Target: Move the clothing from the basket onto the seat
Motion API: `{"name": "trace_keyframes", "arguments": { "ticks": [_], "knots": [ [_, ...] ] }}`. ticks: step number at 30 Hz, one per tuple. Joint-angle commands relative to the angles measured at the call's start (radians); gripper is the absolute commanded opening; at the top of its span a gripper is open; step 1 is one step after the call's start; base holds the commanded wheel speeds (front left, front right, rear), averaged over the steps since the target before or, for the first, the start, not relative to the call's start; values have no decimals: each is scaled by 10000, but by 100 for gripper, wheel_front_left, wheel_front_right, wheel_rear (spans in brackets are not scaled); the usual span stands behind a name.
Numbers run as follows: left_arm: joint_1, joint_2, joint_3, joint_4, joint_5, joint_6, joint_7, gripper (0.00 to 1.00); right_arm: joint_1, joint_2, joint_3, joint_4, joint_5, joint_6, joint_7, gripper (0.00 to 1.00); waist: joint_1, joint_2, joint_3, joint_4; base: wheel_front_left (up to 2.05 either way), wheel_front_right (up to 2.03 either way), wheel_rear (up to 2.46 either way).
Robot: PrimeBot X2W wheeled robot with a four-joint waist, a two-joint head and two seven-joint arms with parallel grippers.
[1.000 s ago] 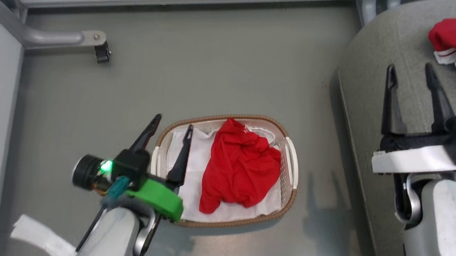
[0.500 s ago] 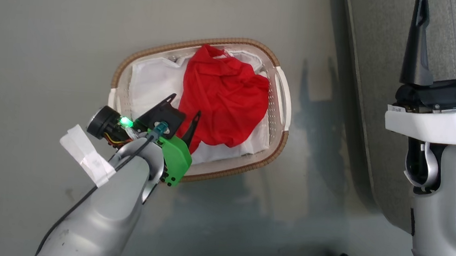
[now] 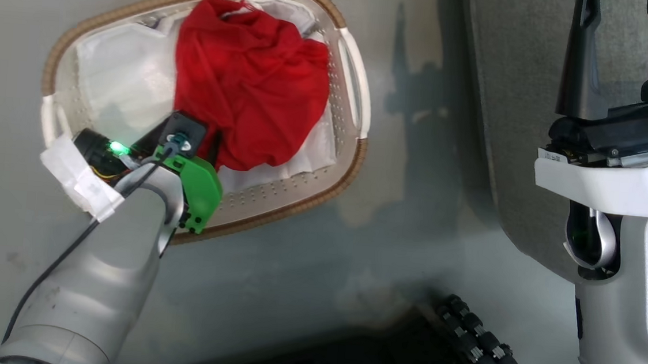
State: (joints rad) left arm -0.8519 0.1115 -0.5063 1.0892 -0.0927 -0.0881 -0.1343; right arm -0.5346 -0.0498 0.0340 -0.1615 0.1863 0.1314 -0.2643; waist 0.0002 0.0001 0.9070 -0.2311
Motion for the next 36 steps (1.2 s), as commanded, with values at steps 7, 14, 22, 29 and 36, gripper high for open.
{"name": "trace_keyframes", "arguments": {
  "ticks": [7,14,22,29,36],
  "knots": [
    [-475,55,20,597,-207,-18,-142,12,-138,-15,-31,-11,177,-14,-2,100,-2,-1,377,-505,0,0,0],
    [-271,-120,-196,684,-347,-196,-799,0,-113,-20,143,213,-267,-14,-2,100,-2,-1,-227,-162,0,0,0],
    [396,78,-509,-122,-528,-378,-1294,0,334,-26,383,1220,-644,-14,-2,100,-2,-1,-1767,640,0,0,0],
    [1442,786,-791,-2470,-359,-417,-1307,0,931,-32,511,2381,-1141,-14,-2,100,-2,-1,-3555,1386,0,0,0],
    [2325,1693,-1512,-4497,-372,-436,-1301,0,1784,-32,827,3521,-1460,-14,-2,100,-2,-1,-5656,1948,0,0,0]
  ]
}}
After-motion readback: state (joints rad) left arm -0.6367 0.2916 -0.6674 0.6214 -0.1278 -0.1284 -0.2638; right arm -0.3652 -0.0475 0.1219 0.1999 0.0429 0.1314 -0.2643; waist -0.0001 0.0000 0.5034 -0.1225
